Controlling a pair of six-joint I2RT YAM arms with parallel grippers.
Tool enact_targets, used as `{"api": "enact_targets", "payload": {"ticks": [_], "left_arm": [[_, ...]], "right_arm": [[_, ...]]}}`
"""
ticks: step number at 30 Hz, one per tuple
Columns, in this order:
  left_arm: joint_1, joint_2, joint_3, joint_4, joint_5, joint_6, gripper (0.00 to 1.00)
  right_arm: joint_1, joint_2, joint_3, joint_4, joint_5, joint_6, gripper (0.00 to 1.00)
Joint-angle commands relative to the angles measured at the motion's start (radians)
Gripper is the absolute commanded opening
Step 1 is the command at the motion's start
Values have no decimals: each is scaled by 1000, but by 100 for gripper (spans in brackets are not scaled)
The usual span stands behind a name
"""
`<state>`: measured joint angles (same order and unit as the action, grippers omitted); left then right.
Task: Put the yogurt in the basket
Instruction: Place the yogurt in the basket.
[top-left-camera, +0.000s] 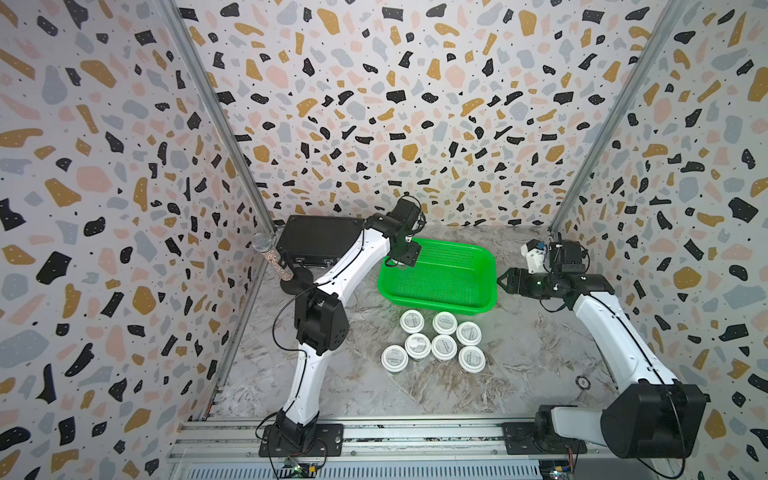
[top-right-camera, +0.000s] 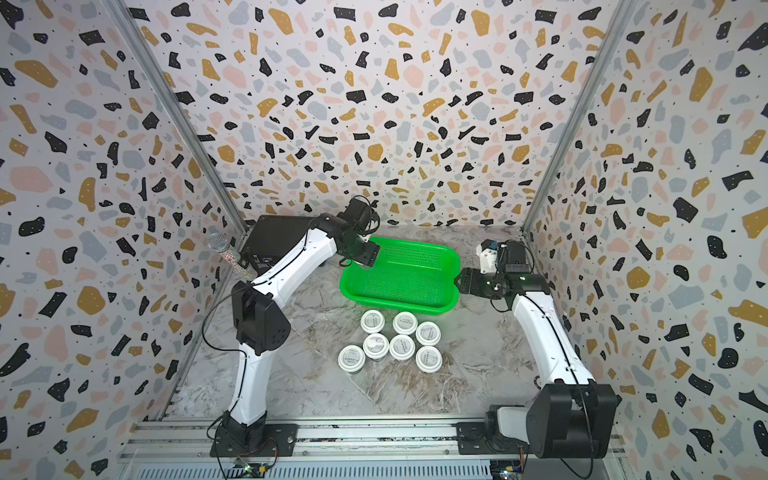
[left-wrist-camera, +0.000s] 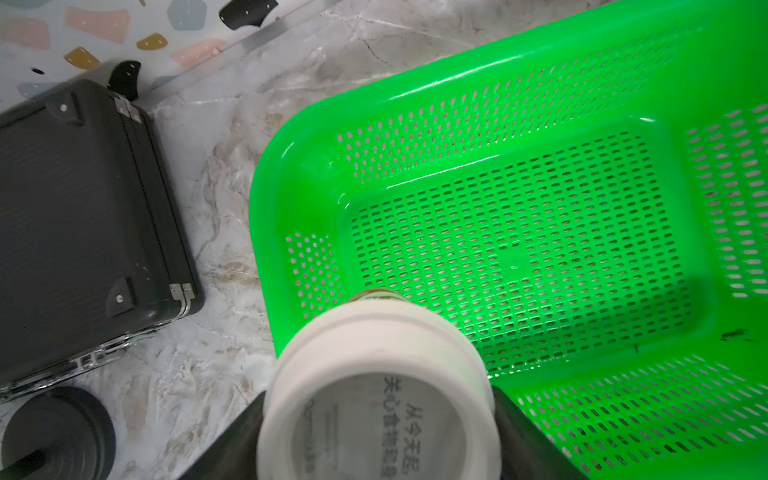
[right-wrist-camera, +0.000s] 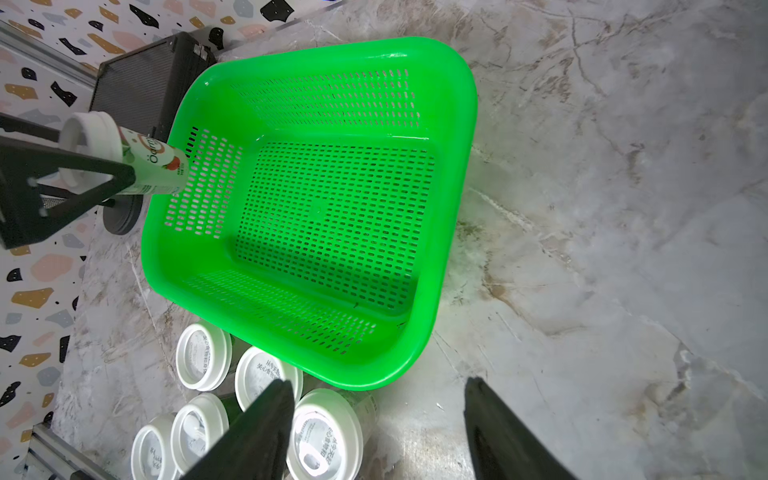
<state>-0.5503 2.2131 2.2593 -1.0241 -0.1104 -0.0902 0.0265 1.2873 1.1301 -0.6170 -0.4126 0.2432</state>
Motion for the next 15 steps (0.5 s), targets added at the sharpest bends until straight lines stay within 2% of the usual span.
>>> {"api": "enact_targets", "payload": {"ticks": [1, 7, 15], "left_arm": [[7, 45, 77, -31, 48, 15, 75], [13, 124, 126, -16, 95, 6, 75], [20, 186, 117, 10, 77, -7, 75]], "right_arm": [[5, -37, -6, -2, -6, 1, 70], [5, -37, -15, 0, -12, -1, 70], [5, -39, -34, 5, -19, -1, 70]]}}
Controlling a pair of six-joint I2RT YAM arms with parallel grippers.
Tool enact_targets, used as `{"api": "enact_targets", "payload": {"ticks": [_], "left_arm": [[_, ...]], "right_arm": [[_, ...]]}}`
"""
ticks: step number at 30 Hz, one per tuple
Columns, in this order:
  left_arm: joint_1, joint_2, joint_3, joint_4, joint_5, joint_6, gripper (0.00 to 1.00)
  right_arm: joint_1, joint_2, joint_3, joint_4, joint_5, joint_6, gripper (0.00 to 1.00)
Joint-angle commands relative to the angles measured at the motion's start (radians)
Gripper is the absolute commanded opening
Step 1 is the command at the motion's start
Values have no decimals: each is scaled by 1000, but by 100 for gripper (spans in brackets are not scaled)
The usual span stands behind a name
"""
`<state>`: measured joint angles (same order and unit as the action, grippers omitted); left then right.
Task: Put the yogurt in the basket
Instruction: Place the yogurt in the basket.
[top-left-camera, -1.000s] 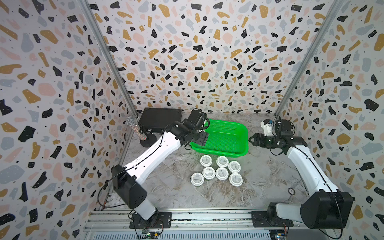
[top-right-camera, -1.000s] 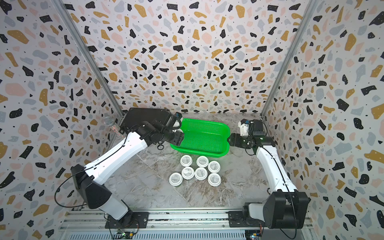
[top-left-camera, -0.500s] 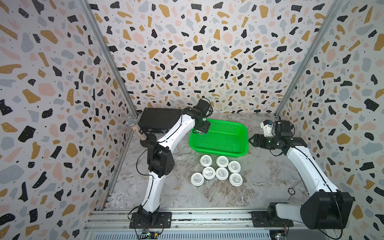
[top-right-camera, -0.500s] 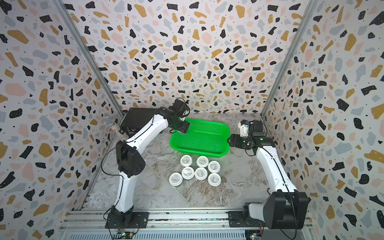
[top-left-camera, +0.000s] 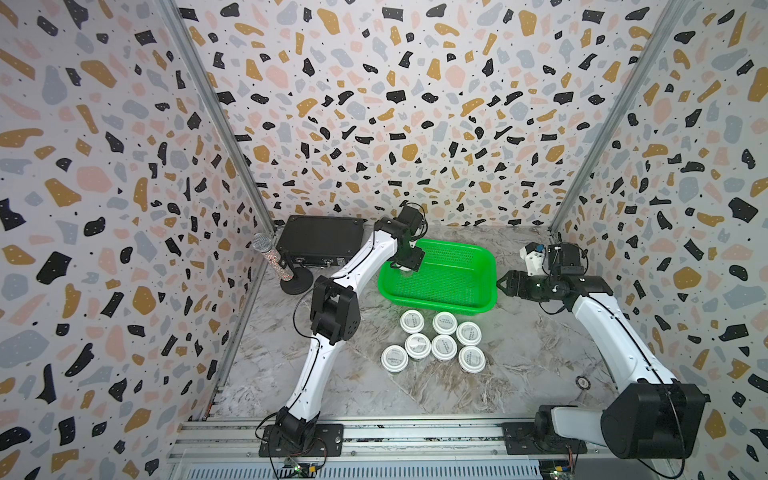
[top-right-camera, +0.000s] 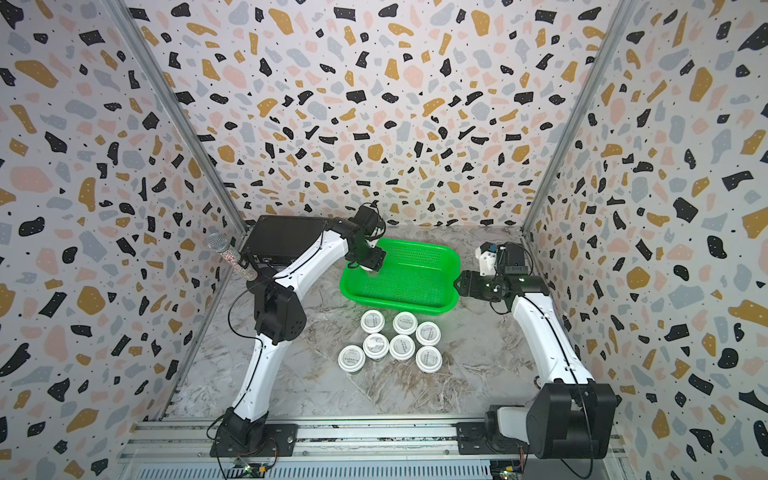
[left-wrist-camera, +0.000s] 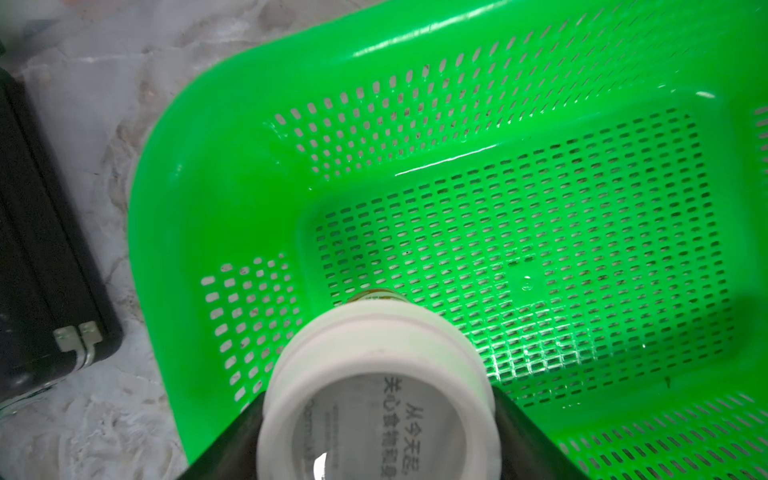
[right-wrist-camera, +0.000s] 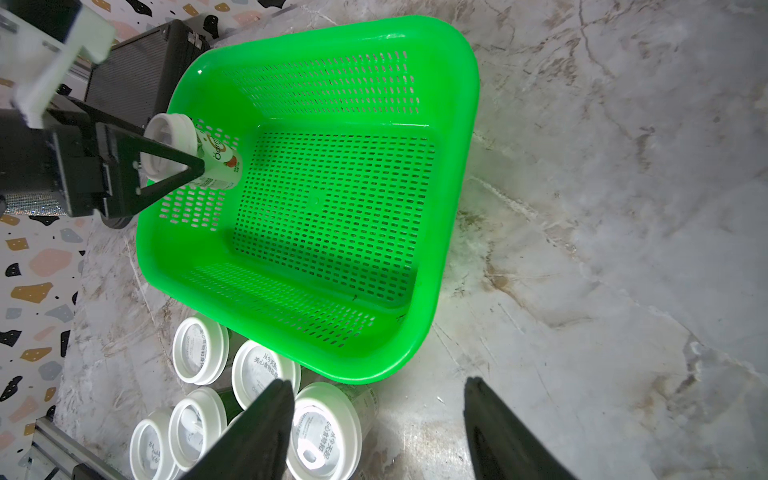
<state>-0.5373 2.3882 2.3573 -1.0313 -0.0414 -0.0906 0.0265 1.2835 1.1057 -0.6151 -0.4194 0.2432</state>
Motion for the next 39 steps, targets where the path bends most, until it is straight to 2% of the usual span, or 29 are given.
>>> {"api": "enact_targets", "payload": {"ticks": [1, 20, 29, 32, 39], "left_arm": [[9, 17, 17, 23, 8, -6, 75], [14, 96, 17, 91, -5, -16, 78], [14, 123, 28, 89, 3, -21, 85], [14, 120, 36, 81, -2, -19, 92], [14, 55, 49, 81, 23, -19, 100]], "right_arm": [[5, -35, -12, 5, -12, -1, 70], [5, -40, -30, 5, -25, -3, 70], [5, -46, -33, 0, -19, -12, 70], [4, -47, -33, 0, -19, -11, 70], [4, -45, -35, -1, -20, -13, 70]]}}
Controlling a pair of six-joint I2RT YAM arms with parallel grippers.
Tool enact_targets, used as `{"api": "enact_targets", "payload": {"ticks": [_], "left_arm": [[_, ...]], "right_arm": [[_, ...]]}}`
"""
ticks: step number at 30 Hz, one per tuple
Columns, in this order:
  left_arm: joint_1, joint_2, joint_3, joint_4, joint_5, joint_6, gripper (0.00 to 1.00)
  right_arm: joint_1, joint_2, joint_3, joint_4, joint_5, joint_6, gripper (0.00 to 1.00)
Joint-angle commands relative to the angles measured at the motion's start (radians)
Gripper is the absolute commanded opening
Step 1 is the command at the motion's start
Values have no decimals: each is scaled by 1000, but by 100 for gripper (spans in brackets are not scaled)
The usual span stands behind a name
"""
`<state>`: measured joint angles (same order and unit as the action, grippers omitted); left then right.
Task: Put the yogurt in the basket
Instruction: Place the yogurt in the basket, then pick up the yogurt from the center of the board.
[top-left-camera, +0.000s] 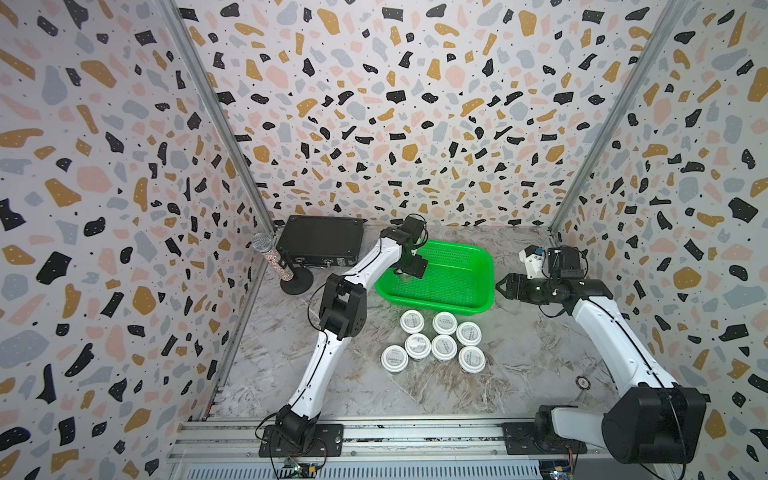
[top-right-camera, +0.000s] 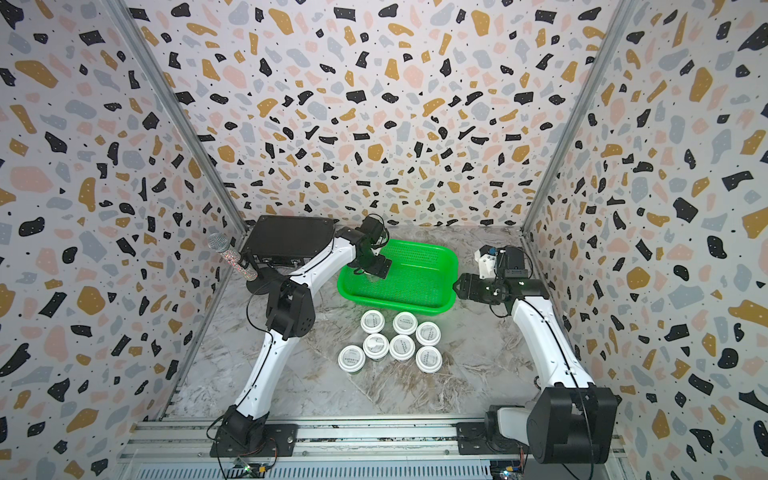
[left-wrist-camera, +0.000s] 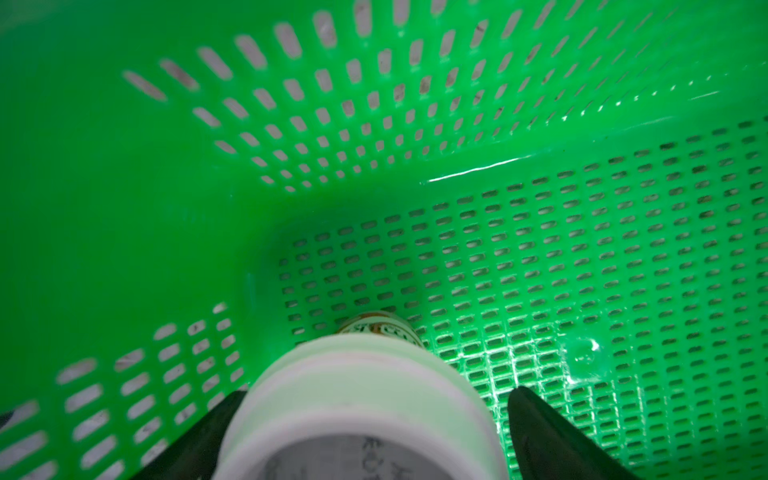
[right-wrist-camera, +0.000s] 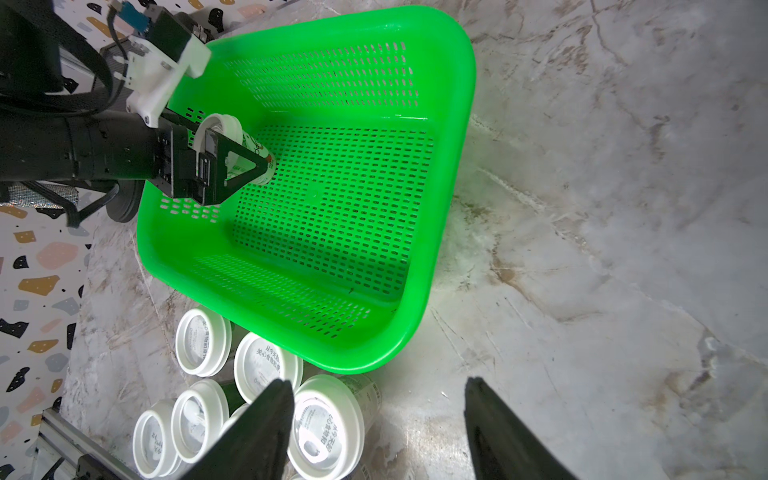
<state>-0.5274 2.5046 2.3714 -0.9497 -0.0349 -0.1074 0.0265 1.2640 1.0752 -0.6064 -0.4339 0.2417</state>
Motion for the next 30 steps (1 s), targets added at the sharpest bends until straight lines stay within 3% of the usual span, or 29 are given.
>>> {"api": "enact_targets", "payload": {"ticks": [1, 10, 16, 24, 30], "left_arm": [[4, -73, 34, -1, 19, -2, 100], [3, -202, -19, 2, 55, -9, 100], [-2, -371, -138, 43, 63, -5, 100], [-2, -743, -587, 214, 53, -28, 95], [3, -1023, -923, 299, -1, -83, 94]], "right_arm": [[5, -26, -4, -10, -6, -12, 70], [5, -28, -1, -14, -8, -25, 71], [4, -33, 40, -37, -59, -65, 71], [30, -36, 80, -94, -164, -127, 70], [156, -31, 101, -142, -132, -169, 70]]}}
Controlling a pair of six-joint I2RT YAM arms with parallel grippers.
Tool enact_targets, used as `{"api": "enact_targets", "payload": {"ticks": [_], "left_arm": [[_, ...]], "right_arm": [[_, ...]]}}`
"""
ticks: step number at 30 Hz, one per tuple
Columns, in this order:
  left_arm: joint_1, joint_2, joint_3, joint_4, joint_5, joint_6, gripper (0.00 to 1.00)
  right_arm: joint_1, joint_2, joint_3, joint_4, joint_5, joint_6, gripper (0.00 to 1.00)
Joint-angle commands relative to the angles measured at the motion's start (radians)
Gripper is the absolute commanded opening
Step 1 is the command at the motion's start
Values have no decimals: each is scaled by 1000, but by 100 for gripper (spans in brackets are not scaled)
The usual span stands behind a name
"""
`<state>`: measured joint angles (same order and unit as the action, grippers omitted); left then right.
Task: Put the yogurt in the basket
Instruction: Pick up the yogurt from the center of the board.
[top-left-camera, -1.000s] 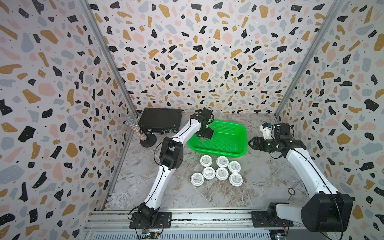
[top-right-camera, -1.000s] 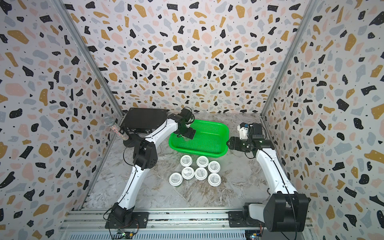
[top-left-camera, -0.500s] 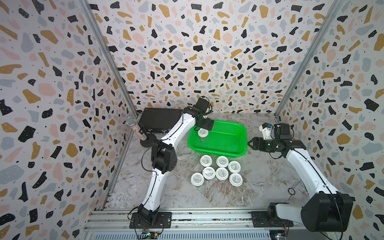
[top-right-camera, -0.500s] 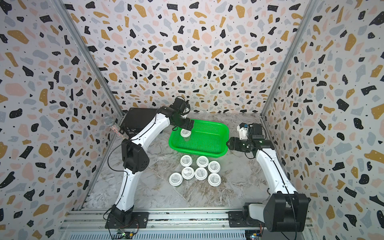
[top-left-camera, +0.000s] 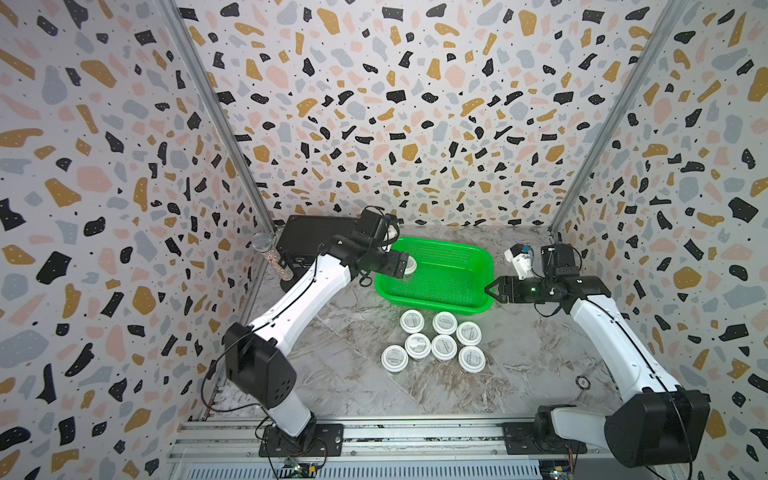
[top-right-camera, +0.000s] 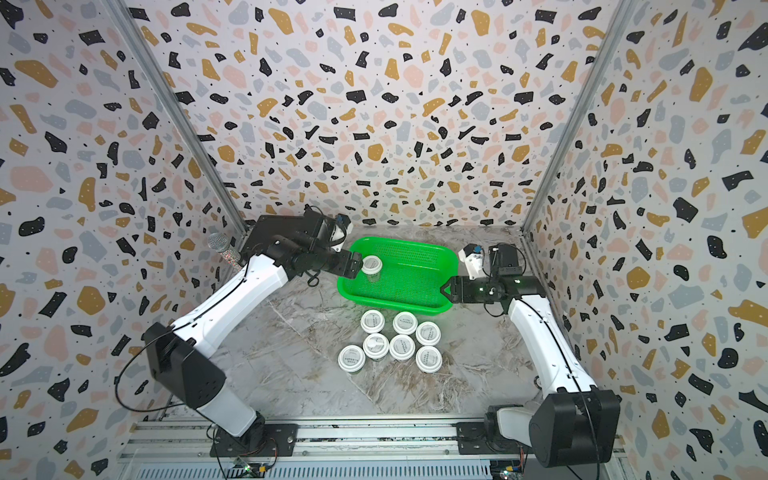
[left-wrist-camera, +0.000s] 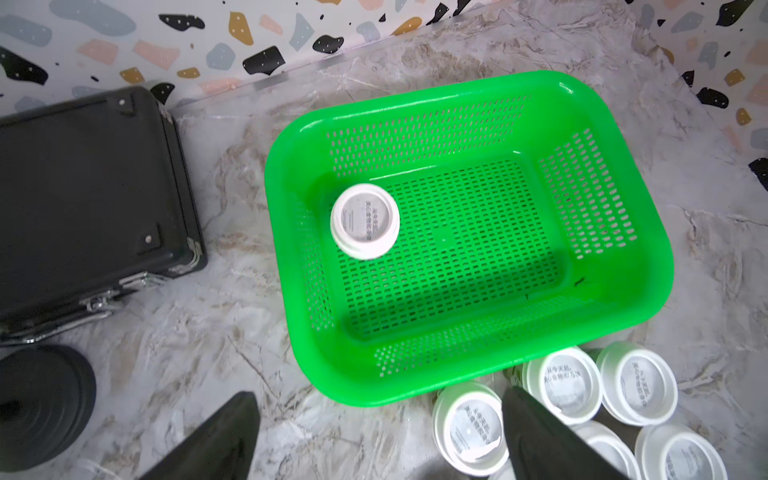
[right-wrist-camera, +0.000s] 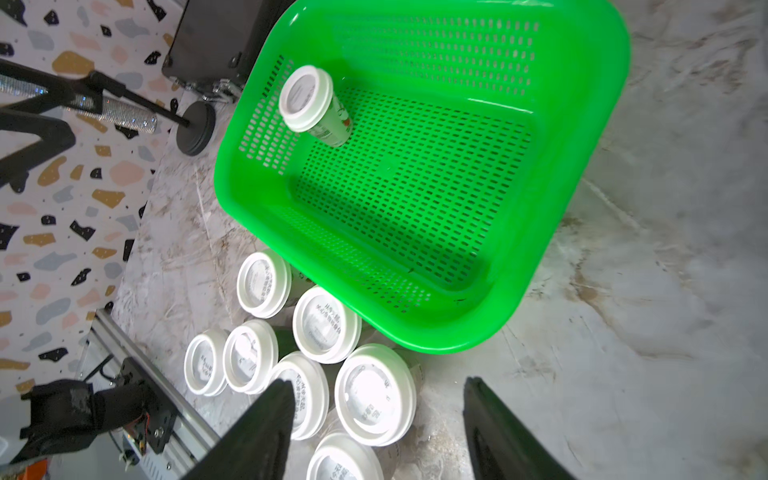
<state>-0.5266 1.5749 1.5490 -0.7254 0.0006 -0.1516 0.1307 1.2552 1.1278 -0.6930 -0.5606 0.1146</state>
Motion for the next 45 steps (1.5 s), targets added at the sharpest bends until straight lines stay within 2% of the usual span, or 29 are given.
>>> {"api": "enact_targets", "payload": {"ticks": [1, 9, 13, 17, 29, 45], "left_arm": [[3, -133, -143, 82, -46, -48, 94], [47, -424, -430, 104, -135, -124, 96], [57, -498, -508, 120, -161, -135, 97], [59, -513, -543, 117, -171, -137, 97], [59, -524, -556, 121, -172, -132, 97], [59, -524, -560, 131, -172, -128, 99]], "right_arm": [[77, -19, 53, -63, 8, -45, 70], [362, 53, 90, -82, 161, -34, 70], [495, 139, 140, -90, 252, -12, 69], [595, 223, 193, -79, 322, 13, 69], [720, 465, 369, -85, 474, 110, 75], [756, 613, 452, -129, 559, 170, 82]]}}
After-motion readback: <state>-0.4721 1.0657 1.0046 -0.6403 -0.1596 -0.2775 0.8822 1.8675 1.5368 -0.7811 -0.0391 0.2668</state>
